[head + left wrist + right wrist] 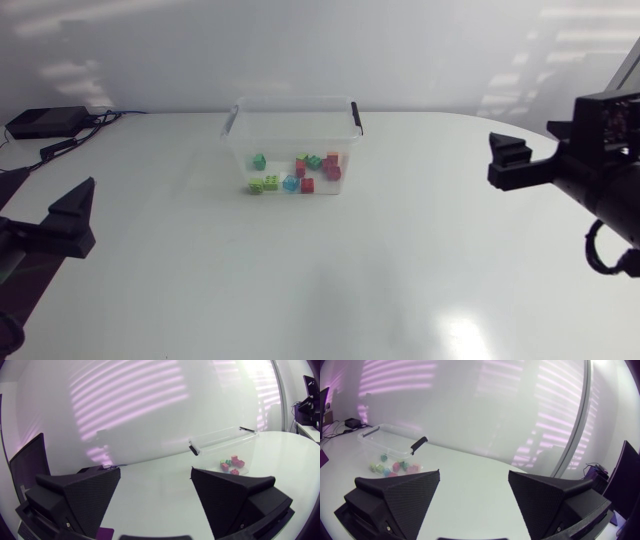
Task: Place the duplo bricks in the container
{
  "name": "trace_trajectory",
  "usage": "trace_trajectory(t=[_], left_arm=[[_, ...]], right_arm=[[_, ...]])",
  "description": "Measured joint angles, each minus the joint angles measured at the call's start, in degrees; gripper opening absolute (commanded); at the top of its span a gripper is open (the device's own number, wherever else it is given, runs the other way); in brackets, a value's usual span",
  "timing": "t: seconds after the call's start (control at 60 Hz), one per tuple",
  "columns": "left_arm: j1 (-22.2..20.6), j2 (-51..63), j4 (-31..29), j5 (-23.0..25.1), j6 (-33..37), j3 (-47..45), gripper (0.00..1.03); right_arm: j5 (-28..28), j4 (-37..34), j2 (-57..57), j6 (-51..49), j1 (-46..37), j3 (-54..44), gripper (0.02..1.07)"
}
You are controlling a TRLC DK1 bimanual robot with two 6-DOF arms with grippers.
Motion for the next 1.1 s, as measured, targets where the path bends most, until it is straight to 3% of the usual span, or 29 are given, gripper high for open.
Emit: trace_trajectory(t=[0.3,1.1], left_arm=[[0.24,-4.57,1.95,0.0,0.2,-3.91,0.98],[-2.47,-14.4,4.94,0.5,-10.84,-16.7,0.98]], right_arm=[[0.39,0.04,-15.45,-1.75,-6.27,-8.48,1.01],[-10.43,-0.33,-38.45,6.47,-10.8,-28.5,1.02]])
